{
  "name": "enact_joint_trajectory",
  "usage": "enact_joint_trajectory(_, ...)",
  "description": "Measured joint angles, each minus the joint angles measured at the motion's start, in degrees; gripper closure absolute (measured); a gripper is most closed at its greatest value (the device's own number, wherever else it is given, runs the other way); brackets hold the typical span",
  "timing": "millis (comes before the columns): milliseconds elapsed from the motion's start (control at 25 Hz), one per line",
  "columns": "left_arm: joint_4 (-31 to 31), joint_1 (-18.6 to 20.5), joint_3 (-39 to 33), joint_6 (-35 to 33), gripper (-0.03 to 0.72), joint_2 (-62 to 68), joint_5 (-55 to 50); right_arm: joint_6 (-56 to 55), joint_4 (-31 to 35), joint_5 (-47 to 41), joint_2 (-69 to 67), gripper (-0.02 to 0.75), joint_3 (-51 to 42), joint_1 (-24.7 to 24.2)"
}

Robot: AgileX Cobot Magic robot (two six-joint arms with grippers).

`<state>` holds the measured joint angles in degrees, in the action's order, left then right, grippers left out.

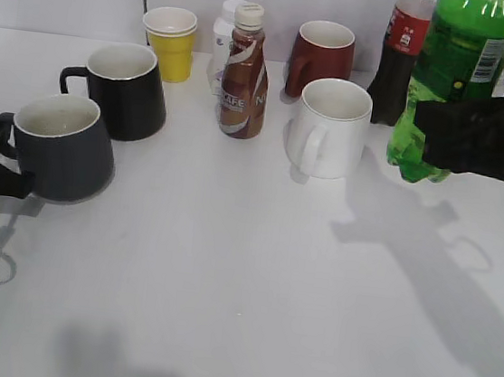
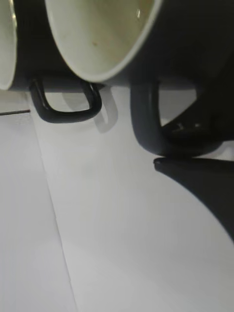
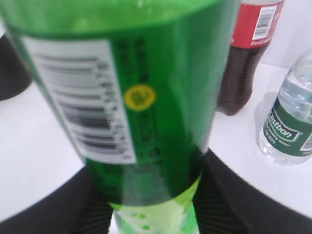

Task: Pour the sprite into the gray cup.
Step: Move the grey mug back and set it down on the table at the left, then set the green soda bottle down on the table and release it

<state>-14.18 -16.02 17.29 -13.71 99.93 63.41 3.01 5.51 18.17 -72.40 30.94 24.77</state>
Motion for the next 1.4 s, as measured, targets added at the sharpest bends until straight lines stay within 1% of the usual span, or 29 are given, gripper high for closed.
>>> enact_joint_trajectory(80,0.6,0.1,0.0,1.2,0.638,0.7,0.8,0.0,0.0,0.0,0.0,0.408,0.0,0.0)
enact_joint_trajectory(160,0.7,0.1,0.0,1.7,0.621,0.9,1.0,-0.1,-0.1,0.1,-0.4,0.408,0.0,0.0)
enact_joint_trajectory(280,1.0,0.1,0.0,2.1,0.556,0.9,1.2,-0.1,-0.1,0.1,-0.8,0.408,0.0,0.0)
enact_joint_trajectory(400,1.2,0.1,0.3,2.1,0.476,0.9,1.0,-0.1,-0.1,0.1,-0.9,0.408,-0.2,0.0)
enact_joint_trajectory(520,1.3,0.1,0.3,2.1,0.435,0.9,0.8,-0.1,-0.1,0.1,-0.9,0.408,-0.1,0.0)
enact_joint_trajectory(680,1.4,0.1,-0.8,2.1,0.426,-2.0,-0.6,-0.1,-0.1,0.1,-0.9,0.408,-0.2,0.0)
enact_joint_trajectory(840,1.4,0.1,-1.5,2.1,0.426,-7.7,-4.6,-0.1,0.0,1.5,-1.2,0.408,-0.2,-0.1)
enact_joint_trajectory(1000,1.4,0.1,-2.2,2.2,0.426,-14.2,-9.2,-0.1,1.0,6.2,-2.8,0.408,-0.7,-2.3)
enact_joint_trajectory(1200,1.9,0.1,-2.4,2.3,0.423,-21.8,-17.3,-0.1,3.1,13.7,-6.7,0.408,-5.2,-5.5)
enact_joint_trajectory(1280,3.1,0.1,-2.4,2.3,0.423,-24.4,-19.7,-0.1,3.5,16.3,-9.4,0.408,-6.5,-5.8)
enact_joint_trajectory(1400,6.6,0.1,-2.4,2.3,0.423,-28.1,-21.6,-1.5,3.5,20.7,-13.9,0.408,-7.0,-5.8)
